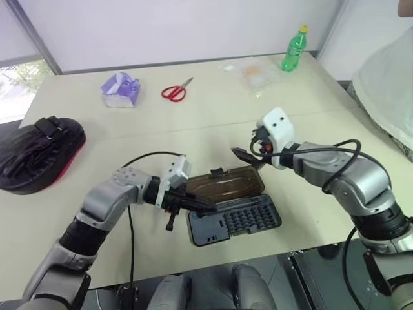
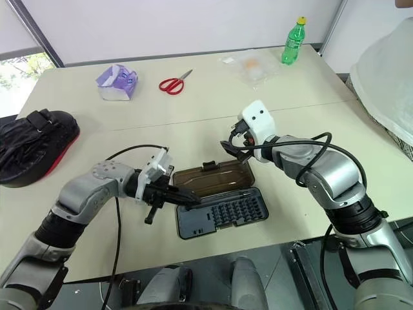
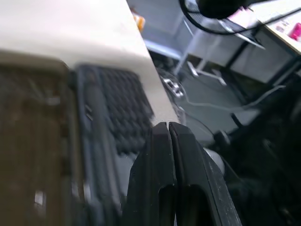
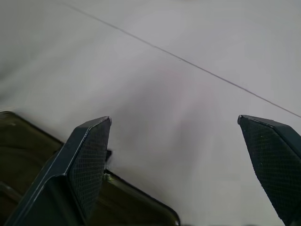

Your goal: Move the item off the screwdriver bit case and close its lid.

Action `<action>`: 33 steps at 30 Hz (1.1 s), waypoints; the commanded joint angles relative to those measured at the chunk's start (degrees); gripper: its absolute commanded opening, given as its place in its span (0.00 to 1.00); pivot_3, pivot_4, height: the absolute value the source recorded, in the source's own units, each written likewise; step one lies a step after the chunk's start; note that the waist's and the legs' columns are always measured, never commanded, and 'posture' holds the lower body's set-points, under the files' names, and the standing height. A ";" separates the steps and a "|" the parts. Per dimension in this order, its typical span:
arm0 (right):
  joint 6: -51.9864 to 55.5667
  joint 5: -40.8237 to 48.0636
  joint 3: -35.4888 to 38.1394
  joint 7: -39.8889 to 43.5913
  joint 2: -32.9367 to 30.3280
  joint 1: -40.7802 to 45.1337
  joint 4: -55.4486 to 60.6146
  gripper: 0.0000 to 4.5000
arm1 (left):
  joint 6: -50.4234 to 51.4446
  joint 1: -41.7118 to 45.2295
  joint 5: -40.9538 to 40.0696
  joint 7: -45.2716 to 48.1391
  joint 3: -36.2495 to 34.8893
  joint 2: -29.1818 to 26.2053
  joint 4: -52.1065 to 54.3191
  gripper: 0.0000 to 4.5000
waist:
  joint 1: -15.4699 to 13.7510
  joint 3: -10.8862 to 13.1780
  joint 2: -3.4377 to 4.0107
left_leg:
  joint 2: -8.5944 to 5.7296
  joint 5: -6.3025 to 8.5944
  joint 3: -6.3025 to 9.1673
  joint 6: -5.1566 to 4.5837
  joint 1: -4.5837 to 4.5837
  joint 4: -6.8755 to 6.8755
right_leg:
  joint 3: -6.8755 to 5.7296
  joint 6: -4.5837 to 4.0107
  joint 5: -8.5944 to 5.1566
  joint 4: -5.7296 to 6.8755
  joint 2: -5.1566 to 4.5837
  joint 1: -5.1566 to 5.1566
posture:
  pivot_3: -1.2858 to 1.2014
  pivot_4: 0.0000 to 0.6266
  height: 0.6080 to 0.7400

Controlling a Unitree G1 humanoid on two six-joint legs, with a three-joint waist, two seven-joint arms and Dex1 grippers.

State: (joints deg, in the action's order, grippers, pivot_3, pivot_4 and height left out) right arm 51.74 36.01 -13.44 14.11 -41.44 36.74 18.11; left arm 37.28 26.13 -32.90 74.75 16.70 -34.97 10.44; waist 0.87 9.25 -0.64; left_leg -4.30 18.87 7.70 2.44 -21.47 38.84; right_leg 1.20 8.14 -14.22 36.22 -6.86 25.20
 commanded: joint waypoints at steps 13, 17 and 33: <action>-5.23 -14.12 -2.54 15.51 0.67 3.77 -5.58 1.00 | -6.28 -10.77 7.86 -4.91 2.46 -1.77 4.13 0.01 | -0.07 0.01 0.02 | -0.01 0.00 0.00 0.00 0.00 0.02 | 0.01 0.00 0.00 0.00 -0.01 -0.01 | 0.52 0.24 1.00; -10.39 -17.75 -5.07 24.98 -1.65 7.02 -9.53 1.00 | -8.96 -12.84 10.74 -7.95 3.19 0.33 2.15 0.01 | -0.17 0.00 0.03 | -0.03 0.00 -0.02 0.00 0.01 0.02 | 0.01 0.00 0.00 -0.01 -0.02 -0.03 | 0.52 0.24 1.00; -32.42 -29.67 -10.47 48.67 4.52 14.49 -38.27 1.00 | -12.18 -13.75 12.85 -10.39 3.44 2.23 -2.09 0.01 | -0.08 -0.02 0.08 | -0.02 0.00 0.01 0.01 0.11 0.07 | 0.00 0.00 0.01 0.00 -0.02 -0.15 | 0.52 0.24 1.00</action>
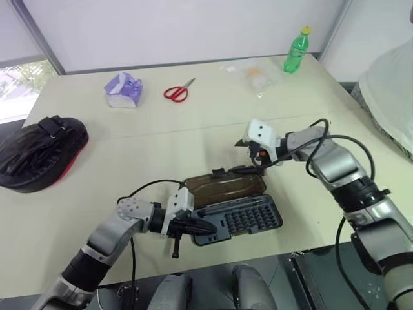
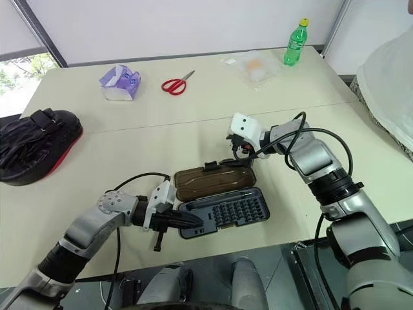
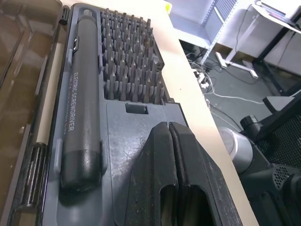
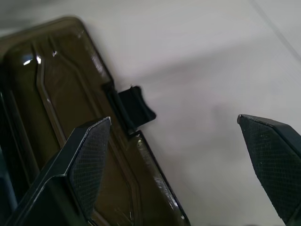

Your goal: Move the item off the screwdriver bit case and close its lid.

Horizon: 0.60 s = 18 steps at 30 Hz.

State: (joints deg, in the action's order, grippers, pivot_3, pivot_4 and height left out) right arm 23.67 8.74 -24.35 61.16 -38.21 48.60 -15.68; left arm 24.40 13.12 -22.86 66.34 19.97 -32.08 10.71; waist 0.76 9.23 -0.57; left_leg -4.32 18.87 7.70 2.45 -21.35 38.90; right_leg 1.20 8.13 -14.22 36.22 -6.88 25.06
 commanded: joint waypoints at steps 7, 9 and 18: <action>-13.39 -9.18 -0.51 4.25 4.30 4.50 -16.30 1.00 | 0.38 -0.39 2.94 -2.57 -0.17 -0.95 -2.35 0.01 | 0.06 -0.01 0.03 | 0.00 0.00 0.02 0.01 0.01 0.01 | -0.01 0.00 0.01 0.01 0.00 0.00 | 0.52 0.24 1.00; -15.93 -10.90 -0.50 4.65 4.42 4.69 -18.29 1.00 | 0.26 -0.35 3.00 -2.72 -0.25 -1.00 -2.32 0.01 | 0.11 -0.03 0.06 | 0.00 -0.01 0.01 0.01 0.01 0.01 | -0.01 0.00 0.01 0.01 0.00 0.00 | 0.52 0.24 1.00; -18.25 -12.81 0.99 6.59 5.69 4.41 -19.68 1.00 | 0.13 -0.44 3.08 -3.10 -0.61 -1.18 -2.12 0.01 | 0.14 -0.06 0.10 | 0.00 -0.01 0.04 0.03 0.07 0.01 | -0.02 -0.01 0.01 0.01 0.00 -0.06 | 0.52 0.24 1.00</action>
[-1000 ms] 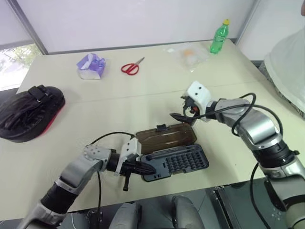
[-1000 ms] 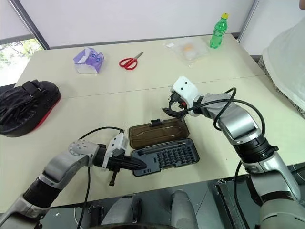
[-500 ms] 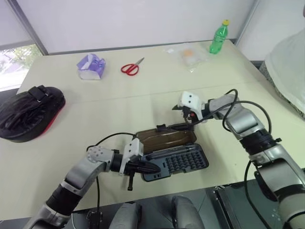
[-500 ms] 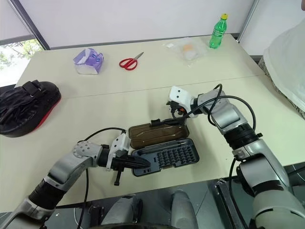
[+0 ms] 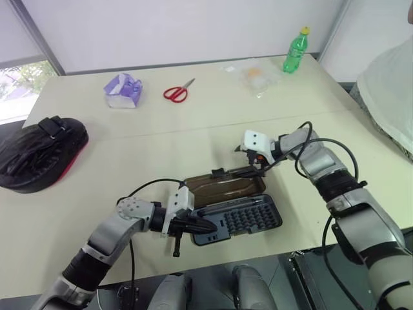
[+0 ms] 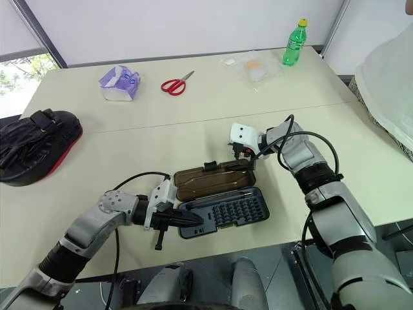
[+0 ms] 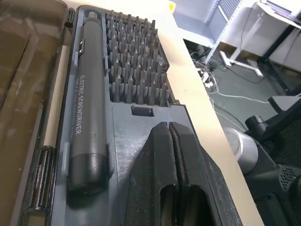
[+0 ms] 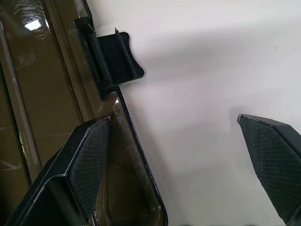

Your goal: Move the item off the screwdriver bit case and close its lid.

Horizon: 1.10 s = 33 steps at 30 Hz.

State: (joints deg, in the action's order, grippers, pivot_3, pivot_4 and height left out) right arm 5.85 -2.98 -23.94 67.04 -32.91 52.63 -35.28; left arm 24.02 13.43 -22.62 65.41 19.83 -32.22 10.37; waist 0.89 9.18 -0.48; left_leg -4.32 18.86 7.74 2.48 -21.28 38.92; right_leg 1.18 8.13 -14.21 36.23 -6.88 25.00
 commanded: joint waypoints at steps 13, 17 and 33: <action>-0.70 -4.10 -0.69 2.99 1.24 -0.79 -0.53 0.26 | 0.19 -0.60 2.99 -3.17 -0.74 -0.77 -1.89 0.00 | -0.01 -0.02 0.02 | 0.01 -0.01 0.00 0.03 0.33 0.03 | 0.00 -0.05 0.05 0.00 0.02 -0.32 | 0.52 0.24 1.00; -0.51 -5.08 -1.50 4.67 2.01 -0.35 -2.43 0.26 | 0.18 -0.84 2.91 -3.48 -0.79 -0.81 -1.77 0.00 | -0.01 -0.02 0.02 | 0.00 0.00 -0.03 0.01 0.65 -0.05 | 0.03 -0.05 0.05 -0.03 0.02 -0.60 | 0.52 0.24 1.00; -7.85 -10.59 -3.77 8.90 5.00 4.49 -16.37 0.02 | -0.41 -1.54 2.77 -5.61 -1.64 -0.19 -2.06 0.00 | 0.08 -0.76 0.17 | 0.04 0.01 0.02 0.00 1.04 -0.16 | 0.02 -0.07 0.04 -0.05 0.08 -0.95 | 0.52 0.24 1.00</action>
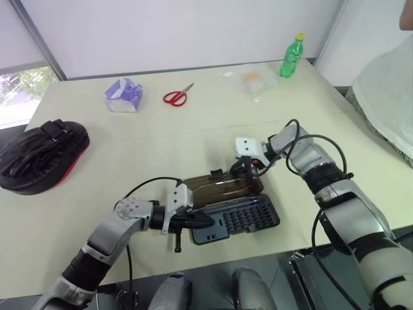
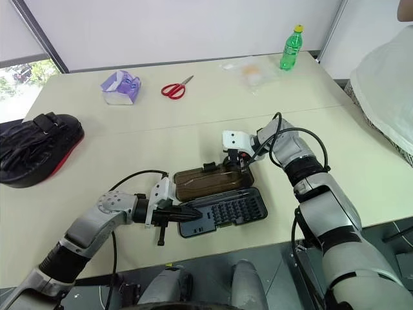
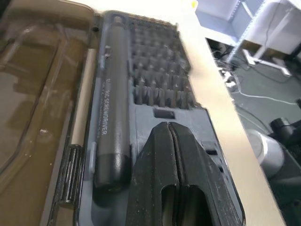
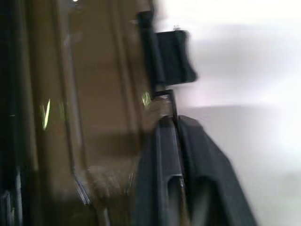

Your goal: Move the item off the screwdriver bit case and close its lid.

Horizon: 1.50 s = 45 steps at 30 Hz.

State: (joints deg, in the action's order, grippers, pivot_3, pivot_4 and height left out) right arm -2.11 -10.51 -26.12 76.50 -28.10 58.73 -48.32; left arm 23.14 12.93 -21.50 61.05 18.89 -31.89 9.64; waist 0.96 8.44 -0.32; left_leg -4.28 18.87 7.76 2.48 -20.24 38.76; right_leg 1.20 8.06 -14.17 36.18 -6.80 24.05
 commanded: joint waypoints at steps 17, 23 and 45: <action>-1.54 -7.48 4.01 -15.48 -6.27 -9.87 23.33 0.02 | 5.25 1.66 -3.07 -6.37 -8.76 1.76 -0.88 0.00 | -0.11 0.02 0.06 | -0.02 0.00 0.00 0.01 -0.24 0.03 | 0.05 0.01 0.00 0.06 0.00 0.30 | 0.52 0.24 1.00; 4.70 -8.58 7.95 -21.24 -8.27 -19.75 42.17 0.02 | 9.39 5.40 -7.50 -10.37 -15.73 3.26 -0.31 0.00 | -0.21 0.06 0.07 | -0.01 -0.02 -0.01 0.04 -0.50 -0.04 | 0.04 0.01 0.00 0.02 -0.01 0.56 | 0.52 0.24 1.00; 10.57 -12.15 9.28 -28.10 -8.06 -25.14 59.43 0.02 | 3.18 19.42 -3.57 -11.32 -19.55 6.52 -23.70 0.00 | -0.24 0.12 0.01 | -0.07 -0.03 -0.01 0.06 -0.68 -0.03 | 0.00 0.01 0.01 -0.08 -0.01 0.64 | 0.52 0.24 1.00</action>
State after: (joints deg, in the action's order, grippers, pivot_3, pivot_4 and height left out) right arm 8.24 -22.78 -18.64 49.25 -36.06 33.06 8.59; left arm 28.79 31.52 -26.54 48.26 -1.71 -25.38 -13.38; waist 0.72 8.56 -0.31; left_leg -4.35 18.84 7.75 2.54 -20.93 38.73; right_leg 1.20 8.07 -14.16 36.10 -6.81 24.69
